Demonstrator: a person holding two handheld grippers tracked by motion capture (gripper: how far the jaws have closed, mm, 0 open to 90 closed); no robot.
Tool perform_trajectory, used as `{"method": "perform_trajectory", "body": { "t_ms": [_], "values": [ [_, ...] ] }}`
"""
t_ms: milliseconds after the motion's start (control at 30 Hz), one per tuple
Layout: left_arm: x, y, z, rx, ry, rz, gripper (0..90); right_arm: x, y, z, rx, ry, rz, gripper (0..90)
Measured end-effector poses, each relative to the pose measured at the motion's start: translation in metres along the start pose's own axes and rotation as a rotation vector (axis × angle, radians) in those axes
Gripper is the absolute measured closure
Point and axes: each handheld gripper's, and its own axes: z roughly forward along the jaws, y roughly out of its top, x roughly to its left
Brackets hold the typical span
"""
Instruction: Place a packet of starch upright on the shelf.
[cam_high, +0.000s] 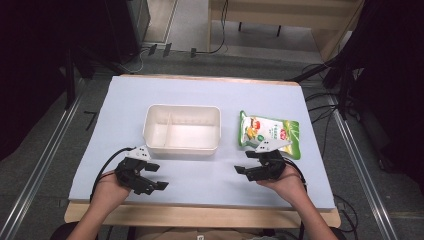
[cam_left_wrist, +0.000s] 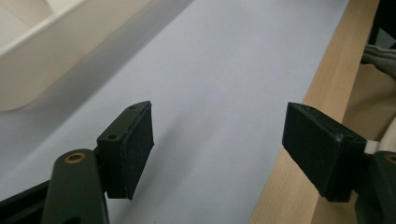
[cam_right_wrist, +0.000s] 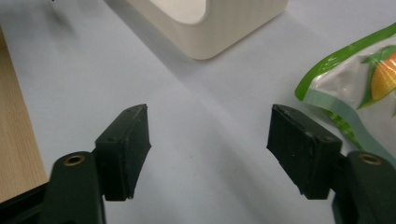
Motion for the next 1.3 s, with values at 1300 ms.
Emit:
{"method": "perform_trajectory", "body": {
  "t_ms": [1300],
  "values": [
    [0.009, -0.001, -0.005, -0.045, 0.05, 0.008, 23.0, -0.016, 0.007, -0.009, 0.007, -0.042, 0.092, 53.3]
  ]
}}
